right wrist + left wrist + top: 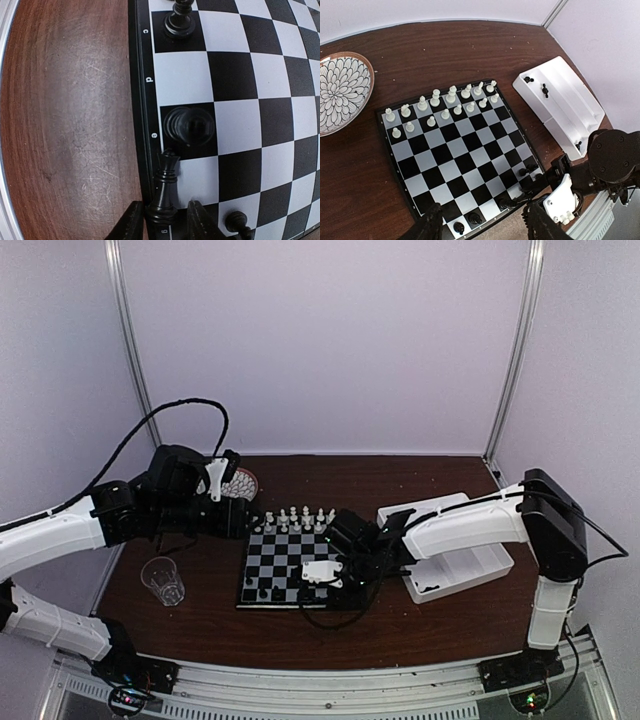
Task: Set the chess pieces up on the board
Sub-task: Pick up the king from the chessboard, then pass from the right arm to the left
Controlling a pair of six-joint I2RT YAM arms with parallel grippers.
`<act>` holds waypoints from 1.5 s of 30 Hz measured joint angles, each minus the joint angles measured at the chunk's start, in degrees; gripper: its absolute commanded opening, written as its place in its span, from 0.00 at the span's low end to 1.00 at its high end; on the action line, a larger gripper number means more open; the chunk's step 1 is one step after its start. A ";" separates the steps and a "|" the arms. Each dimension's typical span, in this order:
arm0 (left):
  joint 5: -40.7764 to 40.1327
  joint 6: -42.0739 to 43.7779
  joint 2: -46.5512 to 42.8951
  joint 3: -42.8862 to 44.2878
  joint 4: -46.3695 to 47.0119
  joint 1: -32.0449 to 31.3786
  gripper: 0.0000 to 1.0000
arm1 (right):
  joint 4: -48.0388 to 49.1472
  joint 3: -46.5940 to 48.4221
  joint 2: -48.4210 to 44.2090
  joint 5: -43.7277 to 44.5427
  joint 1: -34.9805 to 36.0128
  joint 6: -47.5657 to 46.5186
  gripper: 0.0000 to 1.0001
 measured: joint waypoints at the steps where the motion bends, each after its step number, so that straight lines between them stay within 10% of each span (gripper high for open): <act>1: 0.00 0.00 0.00 0.00 0.00 0.00 0.58 | -0.11 0.11 0.09 0.07 0.00 0.00 0.29; 23: 2.19 0.17 0.17 -1.77 0.24 0.02 0.63 | -3.26 -1.11 -5.42 -0.55 -0.04 0.90 0.16; 45: 40.02 -23.26 22.62 -7.56 36.48 0.48 0.51 | -9.79 2.54 -13.00 -18.01 -6.14 1.42 0.16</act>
